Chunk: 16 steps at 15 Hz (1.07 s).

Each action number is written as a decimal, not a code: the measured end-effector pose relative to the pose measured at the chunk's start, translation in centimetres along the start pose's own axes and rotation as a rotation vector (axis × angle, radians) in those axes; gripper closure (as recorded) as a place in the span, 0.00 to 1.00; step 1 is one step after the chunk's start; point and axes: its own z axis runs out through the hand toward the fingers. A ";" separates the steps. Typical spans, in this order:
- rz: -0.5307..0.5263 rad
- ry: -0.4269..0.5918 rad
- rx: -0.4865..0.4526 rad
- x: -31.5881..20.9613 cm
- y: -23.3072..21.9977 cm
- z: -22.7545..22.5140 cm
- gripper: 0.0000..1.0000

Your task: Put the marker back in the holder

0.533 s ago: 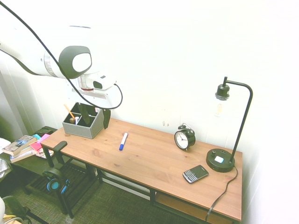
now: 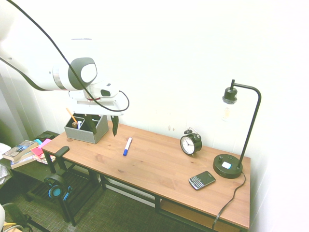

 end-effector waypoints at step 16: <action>-0.028 -0.067 -0.066 9.7 -9.8 16.1 1.00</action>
